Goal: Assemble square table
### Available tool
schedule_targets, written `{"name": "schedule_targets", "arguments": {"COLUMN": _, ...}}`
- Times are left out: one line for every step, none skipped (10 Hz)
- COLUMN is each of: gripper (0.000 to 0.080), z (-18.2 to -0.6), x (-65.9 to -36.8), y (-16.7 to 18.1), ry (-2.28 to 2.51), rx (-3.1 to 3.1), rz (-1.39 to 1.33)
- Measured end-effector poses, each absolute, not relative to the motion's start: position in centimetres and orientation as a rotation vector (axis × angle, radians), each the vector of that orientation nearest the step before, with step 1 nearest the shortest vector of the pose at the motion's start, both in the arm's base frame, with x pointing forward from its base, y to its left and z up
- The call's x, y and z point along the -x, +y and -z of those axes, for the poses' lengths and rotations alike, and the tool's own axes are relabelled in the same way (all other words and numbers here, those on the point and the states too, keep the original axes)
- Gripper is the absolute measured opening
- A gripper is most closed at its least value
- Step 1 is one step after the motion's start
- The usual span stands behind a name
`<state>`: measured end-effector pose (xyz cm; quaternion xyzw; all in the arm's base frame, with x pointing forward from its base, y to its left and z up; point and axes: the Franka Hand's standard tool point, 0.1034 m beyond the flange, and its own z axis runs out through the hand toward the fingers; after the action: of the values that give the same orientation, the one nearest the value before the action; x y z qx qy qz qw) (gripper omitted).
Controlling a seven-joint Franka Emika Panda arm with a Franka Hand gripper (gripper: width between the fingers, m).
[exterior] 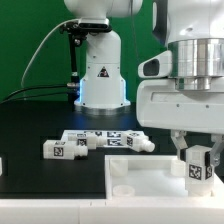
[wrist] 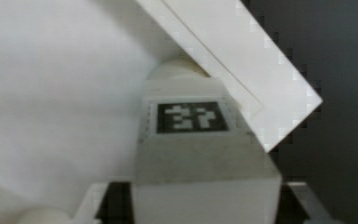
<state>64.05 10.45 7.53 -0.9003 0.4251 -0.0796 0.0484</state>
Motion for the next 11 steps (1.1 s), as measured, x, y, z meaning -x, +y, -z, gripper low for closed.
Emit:
{"name": "schedule_targets", "arguments": {"gripper": 0.0289, "z": -7.51, "x": -64.06, "y": 10.32, "ry": 1.452, "rx": 2.665, "rz": 0.213}}
{"name": "schedule_targets", "arguments": {"gripper": 0.0289, "z": -7.48, "x": -63.97, "y": 10.30, "ry": 1.647, "rx": 2.535, "rz": 0.183}}
{"name": "schedule_targets", "arguments": {"gripper": 0.0289, "z": -7.49, "x": -63.87, "y": 10.45, "ry": 1.840, "rx": 2.394, "rz": 0.142}}
{"name": "schedule_targets", "arguments": {"gripper": 0.0289, "z": -7.48, "x": -63.81, "y": 10.49, "ry": 1.974, "rx": 2.272, "rz": 0.107}}
{"name": "schedule_targets", "arguments": {"gripper": 0.0289, "z": -7.49, "x": -63.78, "y": 10.65, "ry": 2.157, "rx": 2.075, "rz": 0.066}}
{"name": "schedule_targets", "arguments": {"gripper": 0.0289, "z": -7.51, "x": -63.82, "y": 10.71, "ry": 2.305, "rx": 1.883, "rz": 0.035}}
{"name": "schedule_targets", "arguments": {"gripper": 0.0289, "z": -7.48, "x": -63.81, "y": 10.60, "ry": 2.355, "rx": 1.811, "rz": 0.018}}
{"name": "schedule_targets", "arguments": {"gripper": 0.0289, "z": -7.40, "x": -63.76, "y": 10.43, "ry": 2.399, "rx": 1.753, "rz": 0.013}}
{"name": "schedule_targets", "arguments": {"gripper": 0.0289, "z": -7.40, "x": -63.75, "y": 10.47, "ry": 2.443, "rx": 1.694, "rz": 0.010}}
{"name": "schedule_targets", "arguments": {"gripper": 0.0289, "z": -7.43, "x": -63.74, "y": 10.41, "ry": 2.472, "rx": 1.658, "rz": 0.015}}
{"name": "schedule_targets", "arguments": {"gripper": 0.0346, "z": -7.39, "x": -63.70, "y": 10.32, "ry": 2.493, "rx": 1.629, "rz": 0.013}}
